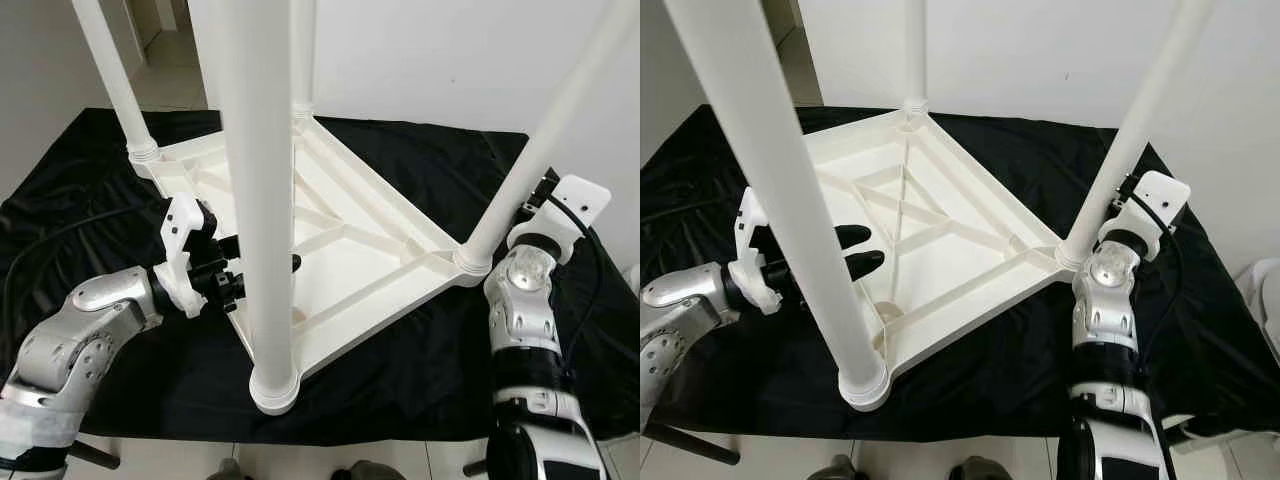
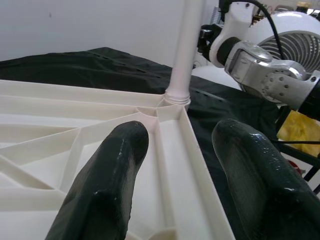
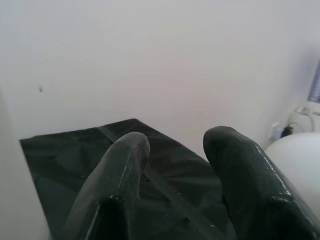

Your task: Building children table

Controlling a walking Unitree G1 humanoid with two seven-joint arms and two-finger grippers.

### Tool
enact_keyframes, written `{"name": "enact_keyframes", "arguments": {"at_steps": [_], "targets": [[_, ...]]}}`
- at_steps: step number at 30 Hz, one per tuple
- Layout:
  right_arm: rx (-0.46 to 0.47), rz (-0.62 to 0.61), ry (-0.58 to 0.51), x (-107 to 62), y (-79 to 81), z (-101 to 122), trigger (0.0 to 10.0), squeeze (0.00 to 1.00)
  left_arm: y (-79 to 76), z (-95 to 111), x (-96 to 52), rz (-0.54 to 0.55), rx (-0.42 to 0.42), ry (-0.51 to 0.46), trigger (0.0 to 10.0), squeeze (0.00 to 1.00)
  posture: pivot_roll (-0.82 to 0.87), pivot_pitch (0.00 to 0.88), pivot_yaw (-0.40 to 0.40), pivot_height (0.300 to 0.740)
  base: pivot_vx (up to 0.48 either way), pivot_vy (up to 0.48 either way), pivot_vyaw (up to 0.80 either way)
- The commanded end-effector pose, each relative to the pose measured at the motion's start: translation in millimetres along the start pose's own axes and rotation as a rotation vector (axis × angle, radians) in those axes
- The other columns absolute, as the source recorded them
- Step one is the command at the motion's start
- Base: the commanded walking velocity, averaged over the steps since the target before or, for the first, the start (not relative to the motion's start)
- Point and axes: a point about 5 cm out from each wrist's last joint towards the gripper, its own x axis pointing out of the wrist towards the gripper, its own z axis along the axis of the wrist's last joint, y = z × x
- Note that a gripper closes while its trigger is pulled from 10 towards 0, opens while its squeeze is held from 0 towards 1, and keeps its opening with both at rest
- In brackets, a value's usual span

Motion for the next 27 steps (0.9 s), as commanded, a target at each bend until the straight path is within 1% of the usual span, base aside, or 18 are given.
{"name": "enact_keyframes", "arguments": {"at_steps": [1, 4, 6, 8, 10, 13, 16, 18, 19, 20, 21, 27], "targets": [[0.013, 0.140, 0.050, 1.7, 27.4, -3.9, 10.0, 0.00, -9.5, 5.1, -2.6, -0.112, -0.010, 0.009, 10.0, 0.00, 0.09, 0.032, -0.037, 0.740, 0.000, 0.000, 0.00], [0.007, 0.148, 0.058, 3.2, 29.6, -5.1, 10.0, 0.00, -10.8, 5.7, -3.1, -0.118, -0.021, 0.010, 10.0, 0.00, 0.09, 0.032, -0.037, 0.740, 0.000, 0.000, 0.00], [0.030, 0.160, 0.076, -0.4, 34.6, -8.3, 10.0, 0.00, -12.7, 10.4, -6.5, -0.140, -0.045, 0.004, 10.0, 0.00, 0.09, 0.039, -0.031, 0.740, 0.000, 0.000, 0.00], [0.042, 0.175, 0.086, -2.0, 36.4, -11.1, 10.0, 0.00, -13.8, 12.5, -8.0, -0.153, -0.060, 0.001, 10.0, 0.00, 0.09, 0.044, -0.027, 0.740, 0.000, 0.000, 0.00], [0.067, 0.214, 0.114, -0.1, 38.4, -16.3, 10.0, 0.00, -16.1, 15.7, -9.6, -0.181, -0.086, 0.003, 10.0, 0.00, 0.09, 0.053, -0.011, 0.740, 0.000, 0.000, 0.00], [0.078, 0.235, 0.123, 0.8, 39.7, -17.0, 10.0, 0.00, -16.7, 16.0, -9.5, -0.187, -0.090, 0.004, 10.0, 0.00, 0.09, 0.053, -0.011, 0.740, 0.000, 0.000, 0.00], [0.095, 0.258, 0.138, 5.4, 41.3, -17.2, 10.0, 0.00, -17.5, 17.4, -7.9, -0.207, -0.099, 0.006, 10.0, 0.00, 0.08, 0.059, 0.002, 0.740, 0.000, 0.000, 0.00], [0.097, 0.267, 0.133, 13.3, 43.4, -13.7, 10.0, 0.00, -19.2, 19.6, -6.1, -0.230, -0.111, 0.004, 10.0, 0.00, 0.07, 0.066, 0.010, 0.740, 0.000, 0.000, 0.00], [0.097, 0.267, 0.133, 13.3, 43.4, -13.7, 10.0, 0.00, -19.2, 19.6, -6.1, -0.230, -0.111, 0.004, 10.0, 0.00, 0.07, 0.066, 0.010, 0.740, 0.000, 0.000, 0.00], [0.086, 0.269, 0.134, 18.8, 45.6, -11.3, 10.0, 0.00, -19.5, 21.0, -5.2, -0.240, -0.122, 0.005, 10.0, 0.00, 0.06, 0.070, 0.021, 0.740, 0.000, 0.000, 0.00], [0.086, 0.270, 0.129, 20.7, 47.4, -9.1, 10.0, 0.00, -19.3, 21.7, -4.7, -0.242, -0.125, 0.004, 10.0, 0.00, 0.06, 0.071, 0.024, 0.740, 0.000, 0.000, 0.00], [0.077, 0.265, 0.115, 26.6, 54.0, -1.4, 10.0, 0.00, -19.0, 22.9, -2.1, -0.256, -0.136, 0.004, 10.0, 0.00, 0.05, 0.074, 0.033, 0.740, 0.000, 0.000, 0.00]]}}
